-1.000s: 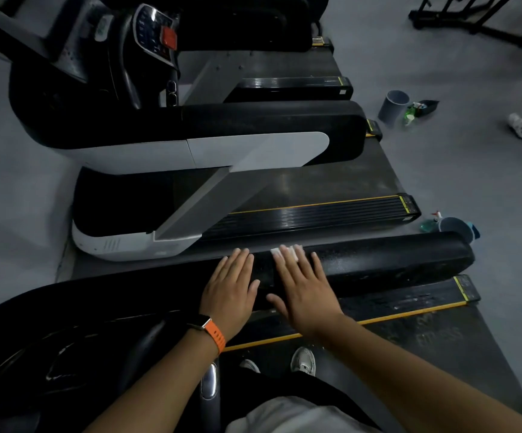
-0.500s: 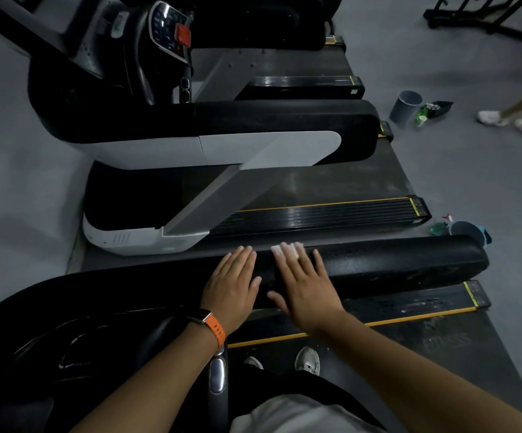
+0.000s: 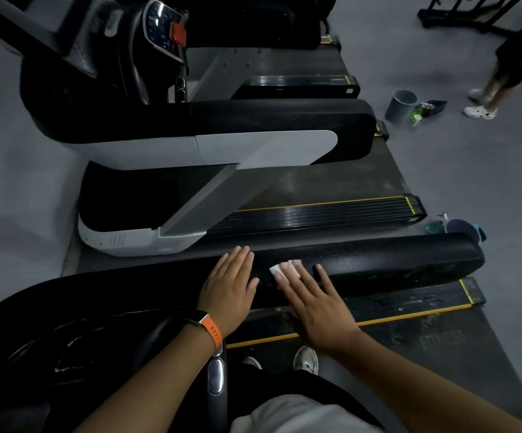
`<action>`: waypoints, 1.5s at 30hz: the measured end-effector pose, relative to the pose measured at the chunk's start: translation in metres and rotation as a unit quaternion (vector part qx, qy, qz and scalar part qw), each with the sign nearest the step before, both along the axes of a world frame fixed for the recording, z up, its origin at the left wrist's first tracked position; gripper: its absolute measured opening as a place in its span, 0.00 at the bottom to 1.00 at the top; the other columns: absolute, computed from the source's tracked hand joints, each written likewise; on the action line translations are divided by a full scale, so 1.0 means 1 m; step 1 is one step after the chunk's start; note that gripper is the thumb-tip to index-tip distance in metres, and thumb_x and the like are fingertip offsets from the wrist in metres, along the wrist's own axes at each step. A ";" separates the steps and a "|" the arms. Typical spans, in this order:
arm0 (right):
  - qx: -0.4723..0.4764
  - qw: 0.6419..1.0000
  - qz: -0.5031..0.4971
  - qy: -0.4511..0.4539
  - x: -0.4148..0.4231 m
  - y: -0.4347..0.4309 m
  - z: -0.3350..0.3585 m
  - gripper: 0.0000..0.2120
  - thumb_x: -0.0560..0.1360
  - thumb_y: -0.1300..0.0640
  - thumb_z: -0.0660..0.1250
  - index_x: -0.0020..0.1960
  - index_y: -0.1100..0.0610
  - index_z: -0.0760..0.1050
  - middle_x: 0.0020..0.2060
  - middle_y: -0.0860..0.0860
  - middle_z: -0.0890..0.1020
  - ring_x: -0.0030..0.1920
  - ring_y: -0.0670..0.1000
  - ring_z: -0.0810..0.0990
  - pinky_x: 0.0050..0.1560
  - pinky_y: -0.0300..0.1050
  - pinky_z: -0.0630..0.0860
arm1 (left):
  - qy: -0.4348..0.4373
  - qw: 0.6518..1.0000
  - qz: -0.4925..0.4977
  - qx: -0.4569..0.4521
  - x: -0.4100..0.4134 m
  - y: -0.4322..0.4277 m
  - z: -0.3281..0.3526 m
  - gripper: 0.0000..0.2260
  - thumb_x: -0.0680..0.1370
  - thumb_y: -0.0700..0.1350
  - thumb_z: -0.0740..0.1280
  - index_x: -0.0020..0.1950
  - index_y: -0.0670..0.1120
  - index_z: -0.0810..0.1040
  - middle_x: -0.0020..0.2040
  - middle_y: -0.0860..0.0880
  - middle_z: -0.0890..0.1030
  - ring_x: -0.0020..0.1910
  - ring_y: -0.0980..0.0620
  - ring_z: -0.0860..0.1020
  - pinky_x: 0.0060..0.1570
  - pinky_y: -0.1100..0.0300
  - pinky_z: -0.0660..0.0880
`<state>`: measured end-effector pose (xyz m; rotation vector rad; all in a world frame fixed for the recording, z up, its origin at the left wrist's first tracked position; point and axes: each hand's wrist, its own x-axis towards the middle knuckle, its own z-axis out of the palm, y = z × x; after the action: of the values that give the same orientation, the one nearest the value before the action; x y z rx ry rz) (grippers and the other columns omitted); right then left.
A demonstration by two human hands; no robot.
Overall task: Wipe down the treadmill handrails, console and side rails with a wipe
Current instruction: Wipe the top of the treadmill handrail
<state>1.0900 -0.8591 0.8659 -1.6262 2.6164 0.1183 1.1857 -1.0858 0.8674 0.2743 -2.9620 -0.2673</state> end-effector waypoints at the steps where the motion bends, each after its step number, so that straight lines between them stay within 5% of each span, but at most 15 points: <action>1: -0.002 1.000 -0.020 -0.004 0.002 0.002 0.001 0.40 0.84 0.40 0.59 0.86 0.55 0.42 0.85 0.54 0.43 0.85 0.58 0.43 0.79 0.65 0.49 | -0.001 1.000 0.001 0.000 0.002 -0.001 0.000 0.26 0.84 0.53 0.54 0.76 0.40 0.71 0.76 0.43 0.72 0.77 0.46 0.68 0.78 0.50 0.60; 9: 0.018 0.997 0.069 0.012 0.007 -0.029 0.001 0.40 0.84 0.38 0.56 0.86 0.55 0.43 0.85 0.55 0.44 0.84 0.59 0.43 0.81 0.64 0.43 | -0.004 1.000 0.003 -0.017 0.020 -0.030 -0.003 0.26 0.84 0.54 0.53 0.77 0.40 0.70 0.77 0.43 0.71 0.78 0.47 0.67 0.79 0.53 0.54; 14: 0.013 1.000 -0.003 -0.021 -0.007 -0.009 0.003 0.42 0.83 0.39 0.60 0.86 0.56 0.43 0.85 0.55 0.45 0.85 0.58 0.43 0.79 0.66 0.52 | -0.004 1.000 -0.019 -0.023 0.028 -0.045 -0.005 0.26 0.85 0.54 0.54 0.78 0.42 0.69 0.77 0.44 0.70 0.78 0.48 0.66 0.79 0.51 0.59; 21: 0.042 0.995 0.080 -0.030 0.012 -0.063 0.010 0.40 0.84 0.34 0.51 0.86 0.52 0.39 0.85 0.53 0.43 0.84 0.58 0.41 0.80 0.65 0.41 | 0.004 0.999 -0.023 -0.042 0.027 -0.044 -0.004 0.26 0.84 0.55 0.54 0.77 0.41 0.71 0.76 0.44 0.72 0.77 0.47 0.68 0.77 0.50 0.61; 26: 0.024 0.998 0.006 -0.054 -0.003 -0.030 0.013 0.40 0.84 0.37 0.55 0.86 0.53 0.39 0.85 0.52 0.43 0.85 0.56 0.42 0.79 0.66 0.51 | 0.007 0.999 -0.025 -0.047 0.029 -0.056 -0.003 0.28 0.84 0.57 0.54 0.76 0.41 0.71 0.75 0.44 0.73 0.76 0.46 0.70 0.76 0.47 0.66; 31: 0.035 0.993 0.022 -0.108 0.004 -0.084 0.026 0.39 0.84 0.32 0.44 0.84 0.51 0.32 0.84 0.50 0.37 0.83 0.53 0.33 0.82 0.61 0.35 | 0.014 0.998 -0.047 -0.050 0.030 -0.062 -0.009 0.27 0.84 0.56 0.54 0.77 0.41 0.70 0.76 0.44 0.72 0.77 0.47 0.68 0.77 0.48 0.65; 39: 0.029 0.994 -0.070 -0.079 -0.009 -0.062 0.028 0.38 0.84 0.32 0.43 0.85 0.51 0.35 0.84 0.49 0.41 0.84 0.53 0.39 0.82 0.56 0.36 | 0.066 0.996 -0.059 -0.021 0.034 -0.061 -0.013 0.23 0.84 0.54 0.60 0.75 0.42 0.74 0.75 0.44 0.73 0.76 0.47 0.70 0.76 0.49 0.67; 45: 0.011 0.994 0.029 -0.107 0.014 -0.103 0.026 0.39 0.83 0.30 0.38 0.85 0.54 0.39 0.85 0.53 0.43 0.84 0.54 0.38 0.83 0.62 0.41 | 0.064 0.996 -0.060 -0.020 0.034 -0.062 -0.014 0.24 0.85 0.54 0.59 0.76 0.42 0.73 0.75 0.43 0.74 0.76 0.48 0.70 0.77 0.51 0.65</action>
<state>1.1043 -0.9624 0.8918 -1.6089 2.4030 -0.0240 1.2201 -1.1480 0.8537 0.0705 -2.8580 -0.2293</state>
